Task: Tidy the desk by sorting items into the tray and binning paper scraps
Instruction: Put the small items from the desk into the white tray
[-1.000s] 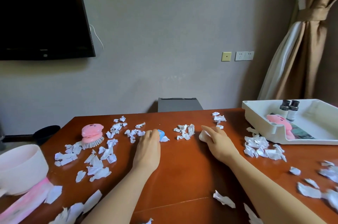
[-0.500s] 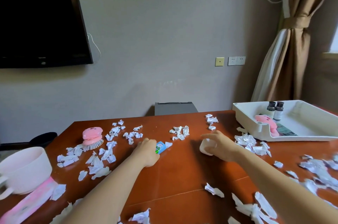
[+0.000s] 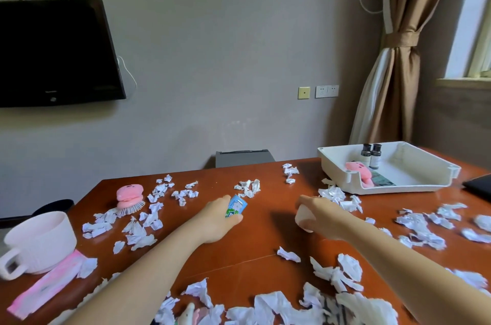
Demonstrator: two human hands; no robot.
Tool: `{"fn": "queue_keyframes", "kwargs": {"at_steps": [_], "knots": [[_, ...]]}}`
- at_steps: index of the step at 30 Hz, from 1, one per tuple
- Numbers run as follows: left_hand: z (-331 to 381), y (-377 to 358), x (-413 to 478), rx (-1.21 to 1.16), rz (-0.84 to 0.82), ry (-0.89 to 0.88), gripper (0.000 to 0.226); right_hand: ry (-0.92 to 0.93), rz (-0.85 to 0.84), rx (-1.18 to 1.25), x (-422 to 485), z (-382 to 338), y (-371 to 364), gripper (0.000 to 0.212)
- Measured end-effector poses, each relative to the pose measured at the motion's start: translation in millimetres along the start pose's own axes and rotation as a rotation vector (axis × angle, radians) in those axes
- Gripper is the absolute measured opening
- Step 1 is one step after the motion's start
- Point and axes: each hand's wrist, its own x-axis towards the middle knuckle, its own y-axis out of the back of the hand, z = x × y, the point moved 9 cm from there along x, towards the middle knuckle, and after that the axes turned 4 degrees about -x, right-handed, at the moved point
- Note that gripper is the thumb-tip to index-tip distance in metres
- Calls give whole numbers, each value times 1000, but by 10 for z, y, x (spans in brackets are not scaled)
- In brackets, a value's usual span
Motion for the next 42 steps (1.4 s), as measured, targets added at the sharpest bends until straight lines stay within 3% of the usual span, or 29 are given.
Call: {"fn": "queue_keyframes", "kwargs": {"at_steps": [8,18,28,42], "knots": [[907,-22,-249,-106,-25,-248,36,3,131,-17,-447,334,514,43],[2220,-207,19,-277,62,-473,14,-177,276,-42,-857,1316,1243,37],[3100,-546,1030,-456,174,-355,14,-307,363,42,-590,2295,1444,35],[3503,-1435,2266,-325,120,-293,18,-456,415,229,383,3287,1201,32]]}}
